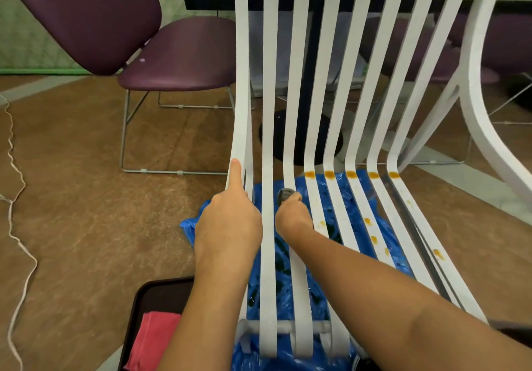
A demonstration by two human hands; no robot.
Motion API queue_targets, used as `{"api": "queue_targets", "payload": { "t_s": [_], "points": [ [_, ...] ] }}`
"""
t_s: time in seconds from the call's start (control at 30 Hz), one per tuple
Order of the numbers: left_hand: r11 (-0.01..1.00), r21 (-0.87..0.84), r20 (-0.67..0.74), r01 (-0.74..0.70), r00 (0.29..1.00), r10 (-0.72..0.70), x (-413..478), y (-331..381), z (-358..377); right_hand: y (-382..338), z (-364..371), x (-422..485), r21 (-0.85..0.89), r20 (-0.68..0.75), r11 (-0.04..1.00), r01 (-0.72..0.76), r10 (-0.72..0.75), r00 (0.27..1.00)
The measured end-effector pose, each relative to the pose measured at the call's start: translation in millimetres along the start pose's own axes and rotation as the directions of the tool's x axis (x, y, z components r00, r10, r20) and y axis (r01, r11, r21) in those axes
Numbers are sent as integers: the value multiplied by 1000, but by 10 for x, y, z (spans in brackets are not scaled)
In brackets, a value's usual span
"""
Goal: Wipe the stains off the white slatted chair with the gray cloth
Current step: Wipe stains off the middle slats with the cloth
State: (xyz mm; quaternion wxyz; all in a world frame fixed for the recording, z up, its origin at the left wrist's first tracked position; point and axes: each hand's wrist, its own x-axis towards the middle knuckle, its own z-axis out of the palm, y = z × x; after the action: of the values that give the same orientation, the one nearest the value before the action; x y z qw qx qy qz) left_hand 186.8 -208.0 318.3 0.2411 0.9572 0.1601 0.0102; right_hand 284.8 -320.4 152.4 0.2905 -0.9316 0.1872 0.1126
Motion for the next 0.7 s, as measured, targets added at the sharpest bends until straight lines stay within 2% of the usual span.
{"api": "queue_targets", "payload": {
  "t_s": [0.07,0.23,0.37,0.47,0.57,0.7],
  "points": [
    [1000,-4,9,9,1000,-9,4,-5,7,65,18,-193,-128,26,991,-26,30,999],
    [1000,11,4,14,1000,-14,-10,-3,-15,280,38,-656,-132,27,991,-22,26,999],
    [1000,19,-10,-2,1000,2,-60,-7,-42,495,108,-1040,-87,7,996,16,-15,1000],
    [999,51,-24,-2,1000,3,-109,3,-70,644,123,-1350,29,-15,999,31,-31,999],
    [997,73,-47,-4,999,7,-127,9,-85,758,176,-1588,72,-39,996,46,-43,998],
    [999,50,-74,-4,997,8,-166,19,-98,917,251,-1865,184,-96,982,48,-31,995]
  ]
}}
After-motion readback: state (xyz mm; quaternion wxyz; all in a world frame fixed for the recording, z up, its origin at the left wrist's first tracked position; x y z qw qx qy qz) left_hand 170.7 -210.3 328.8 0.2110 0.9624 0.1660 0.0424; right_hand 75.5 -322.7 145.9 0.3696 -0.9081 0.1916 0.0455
